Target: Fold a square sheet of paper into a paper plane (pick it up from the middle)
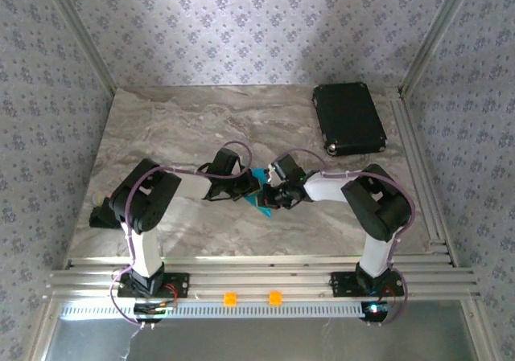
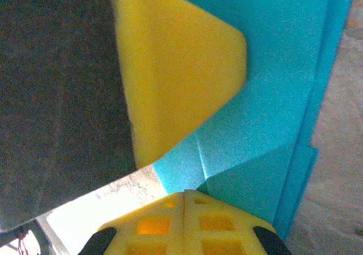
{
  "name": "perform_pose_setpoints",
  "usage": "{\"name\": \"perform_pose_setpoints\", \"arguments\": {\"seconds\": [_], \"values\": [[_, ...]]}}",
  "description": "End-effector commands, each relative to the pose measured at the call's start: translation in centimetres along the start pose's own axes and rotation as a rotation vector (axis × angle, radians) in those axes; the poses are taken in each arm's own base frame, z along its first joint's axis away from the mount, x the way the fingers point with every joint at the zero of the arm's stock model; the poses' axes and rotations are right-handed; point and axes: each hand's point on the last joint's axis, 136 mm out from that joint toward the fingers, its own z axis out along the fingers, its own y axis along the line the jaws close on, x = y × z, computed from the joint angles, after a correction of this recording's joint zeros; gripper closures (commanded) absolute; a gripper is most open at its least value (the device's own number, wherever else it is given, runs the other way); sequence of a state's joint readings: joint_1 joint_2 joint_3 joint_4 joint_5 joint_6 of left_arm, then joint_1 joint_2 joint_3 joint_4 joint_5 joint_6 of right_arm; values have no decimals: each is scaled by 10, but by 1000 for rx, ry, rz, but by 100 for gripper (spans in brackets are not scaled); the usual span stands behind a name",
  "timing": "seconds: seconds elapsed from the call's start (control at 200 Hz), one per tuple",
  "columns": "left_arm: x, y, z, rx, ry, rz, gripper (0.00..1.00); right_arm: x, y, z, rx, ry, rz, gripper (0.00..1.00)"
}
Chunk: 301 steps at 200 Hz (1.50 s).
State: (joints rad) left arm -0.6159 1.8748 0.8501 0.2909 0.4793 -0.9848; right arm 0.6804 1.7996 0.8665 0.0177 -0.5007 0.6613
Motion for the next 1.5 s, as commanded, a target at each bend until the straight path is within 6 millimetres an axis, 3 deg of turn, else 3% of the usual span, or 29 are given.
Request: {"name": "perform_pose_setpoints", "arguments": {"seconds": [0.0,0.145,0.47,0.87,1.044,1.234,1.384,1.499], "values": [[20,46,10,-142,48,-52,95,32,-24,9,41,72,60,99],[18,47,9,-143,43,-57,95,46,-33,8,42,68,84,98],[16,55,7,-143,24,-85,95,60,-33,-6,20,58,79,97],[17,55,6,-143,23,-89,95,103,-52,-20,96,90,68,97],[17,55,6,-141,22,-88,95,109,-52,-28,93,79,74,97],[21,53,8,-142,30,-81,95,93,-30,-46,60,21,40,97],[23,50,9,-138,31,-76,95,58,-8,-61,-4,-75,46,97],[22,50,9,-135,29,-77,95,30,2,-56,-44,-90,56,99]]}}
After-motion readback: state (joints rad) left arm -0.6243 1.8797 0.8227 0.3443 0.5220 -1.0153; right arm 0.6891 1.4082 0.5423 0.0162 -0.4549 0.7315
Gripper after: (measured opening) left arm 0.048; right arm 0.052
